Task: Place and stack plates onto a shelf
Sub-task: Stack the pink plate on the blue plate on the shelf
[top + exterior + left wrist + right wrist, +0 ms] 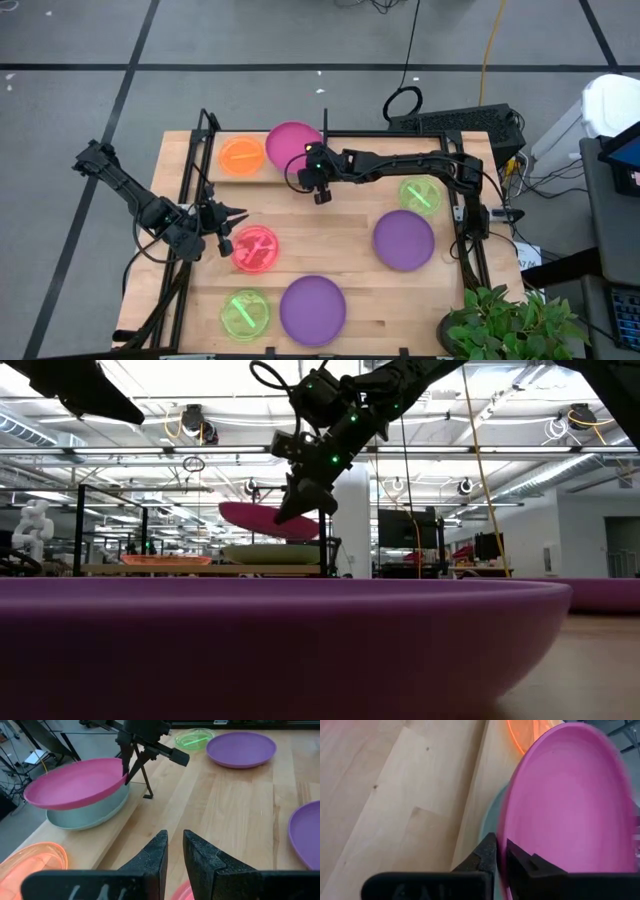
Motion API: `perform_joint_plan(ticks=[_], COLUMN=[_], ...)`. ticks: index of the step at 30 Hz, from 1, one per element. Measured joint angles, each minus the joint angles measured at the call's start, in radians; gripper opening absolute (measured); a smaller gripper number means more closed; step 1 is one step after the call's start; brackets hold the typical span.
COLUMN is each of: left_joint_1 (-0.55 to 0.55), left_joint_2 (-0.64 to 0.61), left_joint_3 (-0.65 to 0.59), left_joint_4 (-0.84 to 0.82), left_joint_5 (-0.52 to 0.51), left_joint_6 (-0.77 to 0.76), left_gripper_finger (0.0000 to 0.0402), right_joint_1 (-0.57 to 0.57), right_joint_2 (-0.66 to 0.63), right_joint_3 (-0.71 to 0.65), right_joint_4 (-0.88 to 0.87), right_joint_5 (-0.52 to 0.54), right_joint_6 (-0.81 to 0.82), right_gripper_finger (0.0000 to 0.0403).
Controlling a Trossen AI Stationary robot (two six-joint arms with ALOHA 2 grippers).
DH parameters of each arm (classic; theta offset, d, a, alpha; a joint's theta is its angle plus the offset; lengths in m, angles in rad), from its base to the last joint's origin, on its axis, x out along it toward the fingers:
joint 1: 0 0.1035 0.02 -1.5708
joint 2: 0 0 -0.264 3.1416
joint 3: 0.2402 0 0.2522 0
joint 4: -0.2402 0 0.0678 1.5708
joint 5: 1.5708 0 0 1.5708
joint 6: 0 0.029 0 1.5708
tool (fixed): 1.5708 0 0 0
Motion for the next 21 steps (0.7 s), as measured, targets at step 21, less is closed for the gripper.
perform_joint_plan(ticks=[21], left_joint_1=[0.0], left_joint_2=[0.0], left_joint_3=[0.0], left_joint_4=[0.0], left_joint_5=[0.008], left_joint_6=[0.009], left_gripper_finger=[0.0067], right_joint_1=[0.004], right_joint_2=[0.0], right_joint_3=[0.0], right_joint_4=[0.001], right_joint_5=[0.002], right_joint_6=[0.007], right_gripper_finger=[0.0082])
